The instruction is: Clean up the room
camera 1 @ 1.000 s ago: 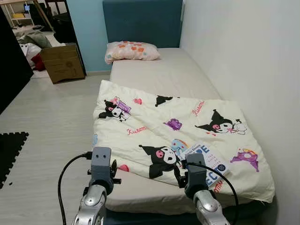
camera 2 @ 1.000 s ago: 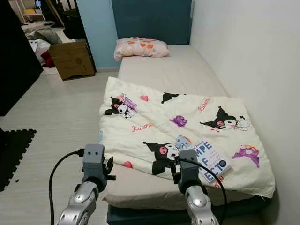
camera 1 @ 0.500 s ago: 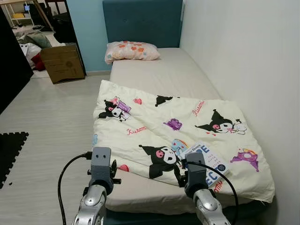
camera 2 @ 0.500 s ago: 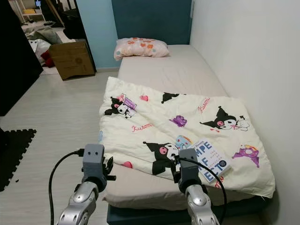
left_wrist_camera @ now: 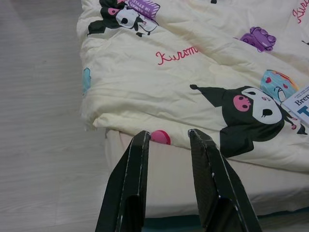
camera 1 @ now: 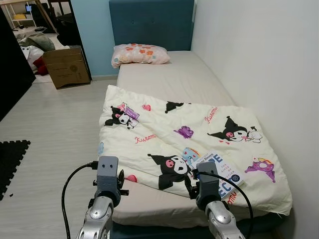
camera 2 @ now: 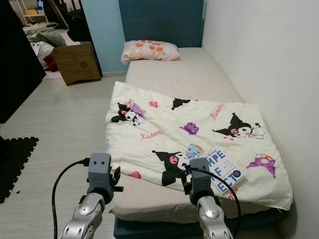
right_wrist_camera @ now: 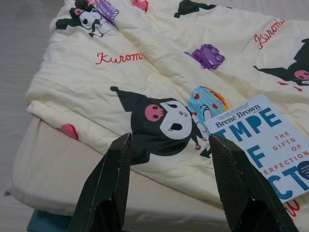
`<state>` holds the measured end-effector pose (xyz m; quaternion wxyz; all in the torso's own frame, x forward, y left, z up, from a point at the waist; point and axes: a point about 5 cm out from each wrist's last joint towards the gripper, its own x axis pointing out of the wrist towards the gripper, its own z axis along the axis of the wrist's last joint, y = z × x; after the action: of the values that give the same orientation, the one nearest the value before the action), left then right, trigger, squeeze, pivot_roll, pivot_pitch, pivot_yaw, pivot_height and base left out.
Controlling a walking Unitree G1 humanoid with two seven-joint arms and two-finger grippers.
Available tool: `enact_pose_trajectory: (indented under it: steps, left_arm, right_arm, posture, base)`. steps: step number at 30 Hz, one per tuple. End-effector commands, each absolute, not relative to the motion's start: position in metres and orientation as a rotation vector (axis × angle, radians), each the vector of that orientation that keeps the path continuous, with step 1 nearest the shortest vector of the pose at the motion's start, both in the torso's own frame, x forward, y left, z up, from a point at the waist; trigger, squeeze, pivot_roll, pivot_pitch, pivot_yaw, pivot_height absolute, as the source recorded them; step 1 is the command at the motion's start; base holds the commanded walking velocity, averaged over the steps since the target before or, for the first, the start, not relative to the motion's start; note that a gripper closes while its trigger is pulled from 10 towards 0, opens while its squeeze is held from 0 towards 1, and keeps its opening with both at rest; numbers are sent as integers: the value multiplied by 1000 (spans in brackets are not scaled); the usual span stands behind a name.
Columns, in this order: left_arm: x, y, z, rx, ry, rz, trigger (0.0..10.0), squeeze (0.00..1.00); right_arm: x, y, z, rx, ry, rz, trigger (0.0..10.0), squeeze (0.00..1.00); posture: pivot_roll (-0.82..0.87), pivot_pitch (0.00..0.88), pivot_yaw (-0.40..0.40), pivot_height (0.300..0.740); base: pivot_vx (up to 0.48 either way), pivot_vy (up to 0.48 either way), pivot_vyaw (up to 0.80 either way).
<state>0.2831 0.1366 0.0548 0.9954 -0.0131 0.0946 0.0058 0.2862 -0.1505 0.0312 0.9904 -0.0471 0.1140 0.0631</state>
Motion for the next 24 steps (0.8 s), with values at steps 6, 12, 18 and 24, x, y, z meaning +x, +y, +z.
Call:
enact_pose_trajectory:
  steps: [6,12,18,24]
  left_arm:
    - [282,137,52,-18,198,13,10000,0]
    - [282,137,53,-18,197,14,10000,0]
    - [281,136,52,-23,200,15,10000,0]
    - [281,136,52,-26,200,15,10000,0]
  right_arm:
    - [283,-148,26,-77,249,135,10000,0]
    - [283,-149,27,-77,246,138,10000,0]
    - [284,-149,27,-79,245,142,10000,0]
    - [283,-150,27,-80,245,142,10000,0]
  posture:
    - [-61,87,18,740]
    - [-62,87,14,740]
    - [-67,88,14,740]
    - [-67,88,14,740]
  base:
    - [0,-179,0]
    - [0,-314,0]
    - [0,-342,0]
    - [0,-369,0]
